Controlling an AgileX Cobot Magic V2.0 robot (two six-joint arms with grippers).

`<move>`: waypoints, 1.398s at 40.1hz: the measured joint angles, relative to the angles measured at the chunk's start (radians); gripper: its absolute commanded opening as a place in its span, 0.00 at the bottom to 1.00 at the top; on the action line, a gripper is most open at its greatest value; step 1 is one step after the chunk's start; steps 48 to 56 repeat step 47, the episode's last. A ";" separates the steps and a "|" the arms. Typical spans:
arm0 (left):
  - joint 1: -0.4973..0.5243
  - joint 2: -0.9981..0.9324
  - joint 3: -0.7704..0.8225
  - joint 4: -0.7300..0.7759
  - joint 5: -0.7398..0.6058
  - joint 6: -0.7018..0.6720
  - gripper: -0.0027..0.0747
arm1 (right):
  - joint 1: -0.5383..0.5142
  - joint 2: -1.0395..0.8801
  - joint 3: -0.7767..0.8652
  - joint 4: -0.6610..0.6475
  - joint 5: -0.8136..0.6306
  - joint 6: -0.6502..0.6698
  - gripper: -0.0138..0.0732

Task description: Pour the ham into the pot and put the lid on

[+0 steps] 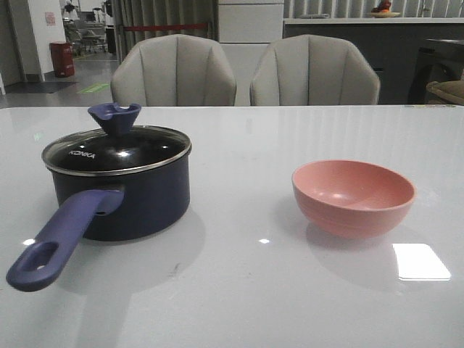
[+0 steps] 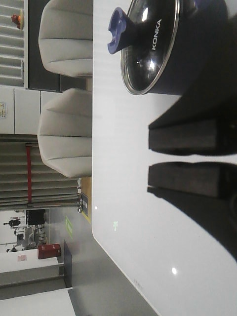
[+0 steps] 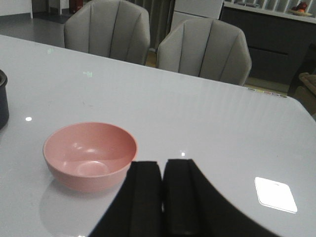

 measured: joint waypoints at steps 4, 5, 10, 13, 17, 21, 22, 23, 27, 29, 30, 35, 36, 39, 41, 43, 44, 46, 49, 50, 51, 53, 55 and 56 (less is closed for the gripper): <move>0.000 0.000 0.000 0.000 -0.002 0.000 0.21 | -0.002 -0.029 0.044 -0.008 -0.024 0.060 0.33; 0.000 0.000 0.000 0.000 -0.002 0.000 0.21 | -0.004 -0.032 0.055 -0.008 -0.037 0.075 0.33; 0.000 0.000 0.000 0.000 -0.004 0.000 0.21 | -0.019 -0.033 0.076 -0.011 -0.089 0.102 0.33; 0.000 0.000 0.000 0.002 -0.004 0.000 0.21 | -0.023 -0.033 0.076 -0.011 -0.109 0.107 0.33; 0.000 0.000 0.000 0.002 -0.004 0.000 0.21 | -0.023 -0.033 0.076 -0.011 -0.113 0.109 0.33; 0.000 0.000 0.000 0.002 -0.004 0.000 0.21 | -0.023 -0.033 0.076 -0.011 -0.113 0.111 0.33; 0.000 0.000 0.000 0.002 -0.004 0.000 0.21 | -0.023 -0.033 0.076 -0.011 -0.113 0.111 0.33; 0.000 0.000 0.000 0.002 -0.004 0.000 0.21 | -0.023 -0.033 0.076 -0.011 -0.113 0.111 0.33; 0.000 0.000 0.000 0.002 -0.004 0.000 0.21 | -0.023 -0.033 0.076 -0.011 -0.113 0.113 0.33; 0.000 0.000 0.000 0.002 -0.004 0.000 0.21 | -0.023 -0.033 0.076 -0.011 -0.113 0.113 0.33; 0.000 0.000 0.000 0.002 -0.004 0.000 0.21 | -0.023 -0.033 0.076 -0.013 -0.113 0.113 0.33; 0.000 0.000 0.000 0.002 -0.004 0.000 0.21 | -0.023 -0.033 0.076 -0.013 -0.113 0.113 0.33; 0.000 0.000 0.000 0.002 -0.004 0.000 0.21 | -0.023 -0.033 0.076 -0.013 -0.113 0.113 0.33; 0.000 0.000 0.000 0.002 -0.004 0.000 0.21 | -0.023 -0.033 0.076 -0.013 -0.113 0.113 0.33; 0.000 0.000 0.000 0.002 -0.004 0.000 0.21 | -0.023 -0.033 0.076 -0.013 -0.113 0.113 0.33; 0.000 0.000 0.000 0.002 -0.004 0.000 0.21 | -0.023 -0.033 0.076 -0.013 -0.113 0.113 0.33; 0.000 0.000 0.000 0.002 -0.004 0.000 0.21 | -0.023 -0.033 0.076 -0.013 -0.113 0.113 0.33; 0.000 0.000 0.000 0.002 -0.004 0.000 0.21 | -0.023 -0.033 0.076 -0.013 -0.113 0.113 0.33; 0.000 0.000 0.000 0.002 -0.004 0.000 0.21 | -0.023 -0.033 0.076 -0.013 -0.113 0.113 0.33; 0.000 0.000 0.000 0.002 -0.004 0.000 0.21 | -0.023 -0.033 0.076 -0.013 -0.113 0.113 0.33; 0.000 0.000 0.000 0.002 -0.004 0.000 0.21 | -0.023 -0.033 0.076 -0.013 -0.113 0.113 0.33; 0.000 0.000 0.000 0.002 -0.004 0.000 0.21 | -0.023 -0.033 0.076 -0.013 -0.113 0.113 0.33; 0.000 0.000 0.000 0.002 -0.004 0.000 0.21 | -0.023 -0.033 0.076 -0.013 -0.113 0.113 0.33; 0.000 0.000 0.000 0.002 -0.004 0.000 0.21 | -0.023 -0.033 0.076 -0.013 -0.113 0.113 0.33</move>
